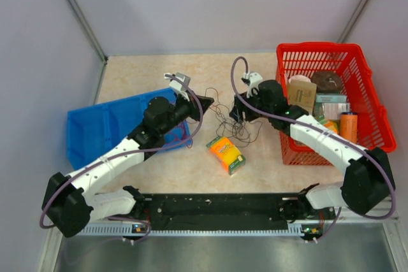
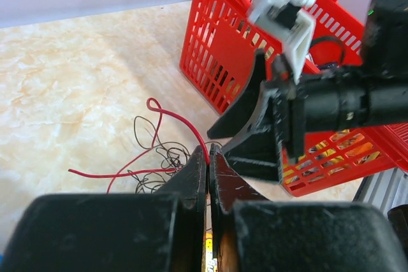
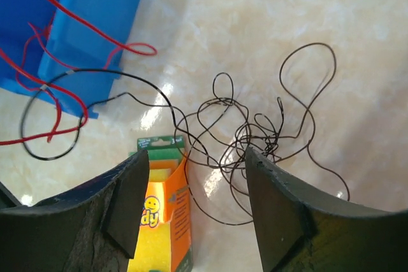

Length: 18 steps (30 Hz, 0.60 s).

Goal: Untangle the cables

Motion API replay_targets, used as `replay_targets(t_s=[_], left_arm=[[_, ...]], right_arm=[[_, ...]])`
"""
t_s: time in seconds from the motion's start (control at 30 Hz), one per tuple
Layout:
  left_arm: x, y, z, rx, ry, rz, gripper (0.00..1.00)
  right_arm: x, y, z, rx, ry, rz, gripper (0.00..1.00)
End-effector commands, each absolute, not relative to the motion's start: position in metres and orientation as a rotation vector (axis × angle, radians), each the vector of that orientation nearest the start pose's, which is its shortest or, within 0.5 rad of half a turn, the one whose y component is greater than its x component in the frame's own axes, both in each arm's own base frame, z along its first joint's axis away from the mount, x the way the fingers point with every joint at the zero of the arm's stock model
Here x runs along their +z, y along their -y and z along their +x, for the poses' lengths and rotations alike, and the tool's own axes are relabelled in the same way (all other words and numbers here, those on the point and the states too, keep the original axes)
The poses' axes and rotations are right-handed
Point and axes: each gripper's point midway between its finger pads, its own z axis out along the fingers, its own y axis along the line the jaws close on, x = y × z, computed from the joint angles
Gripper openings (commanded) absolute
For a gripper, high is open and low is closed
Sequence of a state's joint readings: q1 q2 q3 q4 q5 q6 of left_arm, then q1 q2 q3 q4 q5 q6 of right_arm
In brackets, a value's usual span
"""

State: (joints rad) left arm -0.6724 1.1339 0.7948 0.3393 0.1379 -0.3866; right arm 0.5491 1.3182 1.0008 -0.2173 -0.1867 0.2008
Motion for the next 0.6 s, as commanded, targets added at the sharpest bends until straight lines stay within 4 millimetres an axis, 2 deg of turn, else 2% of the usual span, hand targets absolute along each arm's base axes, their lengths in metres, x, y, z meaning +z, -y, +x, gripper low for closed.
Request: replay_targets(t_s=[0.0,0.03,0.1,0.17,0.2,0.23,0.27,0.33,0.4,0.5,0.57], left_arm=[[0.329,0.279,0.291,-0.949,-1.51,0.342,0.0],[0.33,0.279,0.29,-0.95,-1.508,0.343,0.0],[0.334,0.278,0.289,-0.953,-1.499,0.343,0.0],[0.335,0.275,0.289,-0.945,-1.499,0.337,0.0],[0.337,0.273,0.289,-0.941,-1.494,0.333,0.0],[0.339,0.271,0.289,-0.937,-1.49,0.331,0.0],[0.342,0.27,0.289,-0.929,-1.487,0.333,0.0],[0.355,0.256,0.288,-0.869,-1.479,0.308,0.0],[0.37,0.235,0.283,-0.792,-1.468,0.272,0.0],[0.4,0.192,0.267,-0.66,-1.443,0.207,0.0],[0.414,0.165,0.253,-0.586,-1.439,0.177,0.0]], right_arm=[[0.195,-0.268,0.335,0.657,-1.971,-0.556,0.62],[0.19,-0.272,0.339,0.656,-1.978,-0.552,0.63],[0.195,-0.282,0.357,0.675,-1.927,-0.487,0.61],[0.195,-0.29,0.37,0.687,-1.922,-0.437,0.53],[0.194,-0.292,0.378,0.687,-1.911,-0.401,0.43],[0.197,-0.289,0.389,0.659,-1.896,-0.325,0.23],[0.193,-0.281,0.401,0.606,-1.911,-0.217,0.0],[0.186,-0.243,0.425,0.401,-1.919,0.056,0.0],[0.187,-0.22,0.439,0.271,-1.886,0.212,0.0],[0.189,-0.202,0.458,0.135,-1.862,0.271,0.0],[0.182,-0.2,0.464,0.089,-1.875,0.249,0.0]])
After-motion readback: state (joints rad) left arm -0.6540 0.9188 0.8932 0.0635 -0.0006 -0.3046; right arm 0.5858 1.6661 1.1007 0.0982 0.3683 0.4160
